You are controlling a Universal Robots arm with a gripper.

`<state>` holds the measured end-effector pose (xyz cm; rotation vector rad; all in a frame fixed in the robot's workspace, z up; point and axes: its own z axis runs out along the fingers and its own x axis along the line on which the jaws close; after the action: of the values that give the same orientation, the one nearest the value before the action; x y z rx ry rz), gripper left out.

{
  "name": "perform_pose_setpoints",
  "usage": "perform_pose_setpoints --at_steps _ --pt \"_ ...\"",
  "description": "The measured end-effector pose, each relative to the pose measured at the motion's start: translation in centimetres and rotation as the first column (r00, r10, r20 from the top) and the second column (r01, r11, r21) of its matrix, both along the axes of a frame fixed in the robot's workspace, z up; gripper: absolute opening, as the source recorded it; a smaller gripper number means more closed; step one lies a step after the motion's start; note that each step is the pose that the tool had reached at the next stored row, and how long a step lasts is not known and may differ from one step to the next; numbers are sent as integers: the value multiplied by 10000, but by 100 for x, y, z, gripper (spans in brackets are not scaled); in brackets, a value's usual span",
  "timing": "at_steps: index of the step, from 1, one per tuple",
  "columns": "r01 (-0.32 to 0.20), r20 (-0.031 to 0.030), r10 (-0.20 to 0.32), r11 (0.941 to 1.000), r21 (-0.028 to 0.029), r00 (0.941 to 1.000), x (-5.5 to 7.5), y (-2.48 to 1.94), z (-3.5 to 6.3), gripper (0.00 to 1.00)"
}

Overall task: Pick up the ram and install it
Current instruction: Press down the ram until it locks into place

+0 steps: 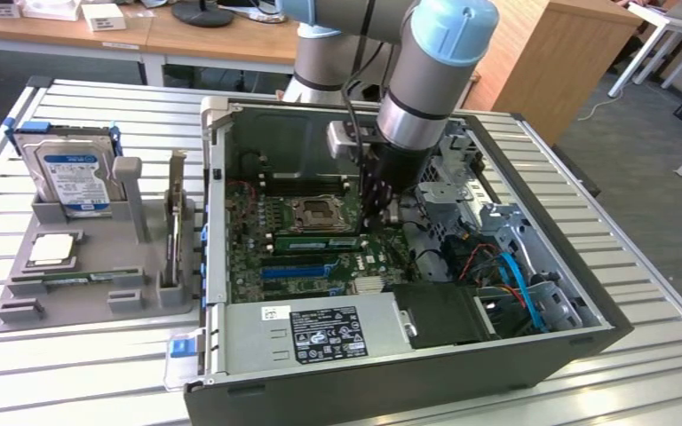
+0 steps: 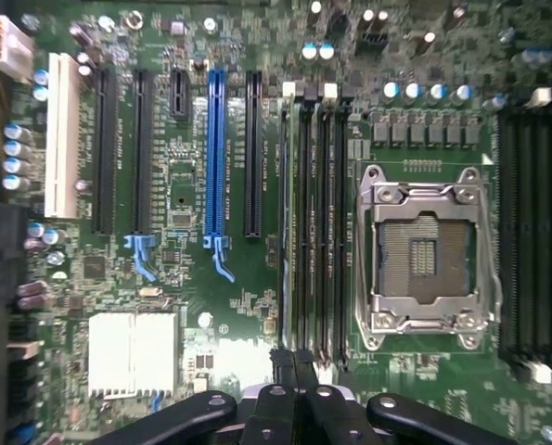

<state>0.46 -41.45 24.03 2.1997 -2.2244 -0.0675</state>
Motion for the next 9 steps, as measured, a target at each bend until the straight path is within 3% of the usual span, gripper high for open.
perform_pose_setpoints --at_steps 5,9 --pt "-1 -4 1 10000 -1 10000 1 0 168 11" --pt "-1 -4 1 10000 1 10000 1 0 183 11"
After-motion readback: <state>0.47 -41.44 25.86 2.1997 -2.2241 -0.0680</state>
